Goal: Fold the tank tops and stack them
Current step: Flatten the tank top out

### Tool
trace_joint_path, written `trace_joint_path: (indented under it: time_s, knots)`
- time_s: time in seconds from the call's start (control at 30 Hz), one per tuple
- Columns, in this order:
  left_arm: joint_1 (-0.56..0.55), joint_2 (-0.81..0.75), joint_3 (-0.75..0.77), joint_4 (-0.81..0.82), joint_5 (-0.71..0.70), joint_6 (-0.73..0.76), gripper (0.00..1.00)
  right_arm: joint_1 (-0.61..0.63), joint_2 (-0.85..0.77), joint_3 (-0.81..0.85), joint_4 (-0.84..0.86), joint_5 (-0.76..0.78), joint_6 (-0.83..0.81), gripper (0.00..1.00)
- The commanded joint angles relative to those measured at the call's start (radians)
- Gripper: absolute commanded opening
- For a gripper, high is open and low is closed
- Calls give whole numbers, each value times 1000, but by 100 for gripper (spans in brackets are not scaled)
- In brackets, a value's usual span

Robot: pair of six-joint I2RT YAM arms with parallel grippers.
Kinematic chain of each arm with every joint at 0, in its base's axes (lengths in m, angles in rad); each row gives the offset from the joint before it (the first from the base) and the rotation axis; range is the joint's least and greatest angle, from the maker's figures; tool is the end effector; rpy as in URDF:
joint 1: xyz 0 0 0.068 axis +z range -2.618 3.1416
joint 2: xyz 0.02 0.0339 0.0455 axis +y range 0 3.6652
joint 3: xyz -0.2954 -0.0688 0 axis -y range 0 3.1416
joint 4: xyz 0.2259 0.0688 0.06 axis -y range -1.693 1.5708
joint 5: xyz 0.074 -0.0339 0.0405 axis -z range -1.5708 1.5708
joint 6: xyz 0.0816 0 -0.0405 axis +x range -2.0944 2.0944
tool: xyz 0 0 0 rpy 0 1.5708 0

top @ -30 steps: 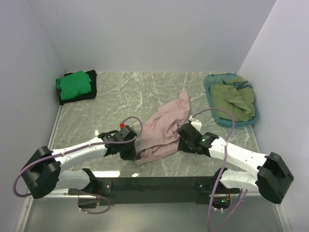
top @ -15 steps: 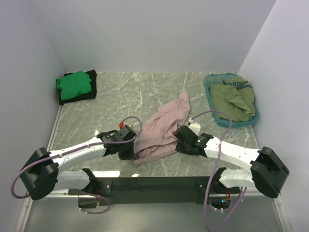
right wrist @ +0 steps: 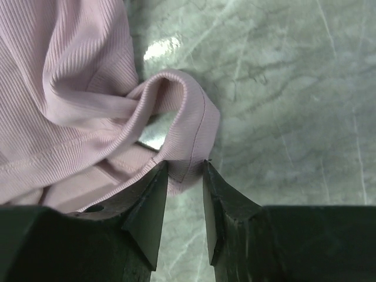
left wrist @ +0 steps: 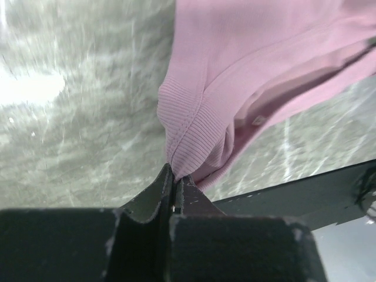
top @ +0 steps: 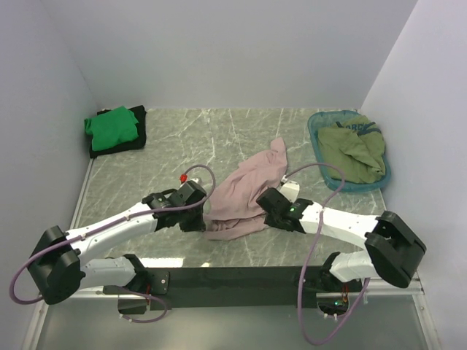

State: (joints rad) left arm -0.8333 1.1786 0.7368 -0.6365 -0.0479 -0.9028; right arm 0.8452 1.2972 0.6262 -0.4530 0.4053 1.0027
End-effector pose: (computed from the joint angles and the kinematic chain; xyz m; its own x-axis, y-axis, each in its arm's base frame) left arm 0.1444 -0.1532 0.2071 -0.9355 -0.1365 -0.3260 -0.0167 0.9384 -0.3451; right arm 0.1693 0.1423 0.1701 -0.8062 0.2585 -0.5322 0.1954 0.9654 0.1729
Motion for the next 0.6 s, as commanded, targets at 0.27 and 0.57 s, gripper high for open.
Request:
trace_joint_path:
  time_s: [0.27, 0.57]
  knots:
    - [48, -5, 87, -11, -38, 67, 1, 5, 19, 41, 15, 55, -33, 0]
    - [230, 52, 441, -95, -84, 251, 1, -31, -136, 484, -199, 197, -301, 0]
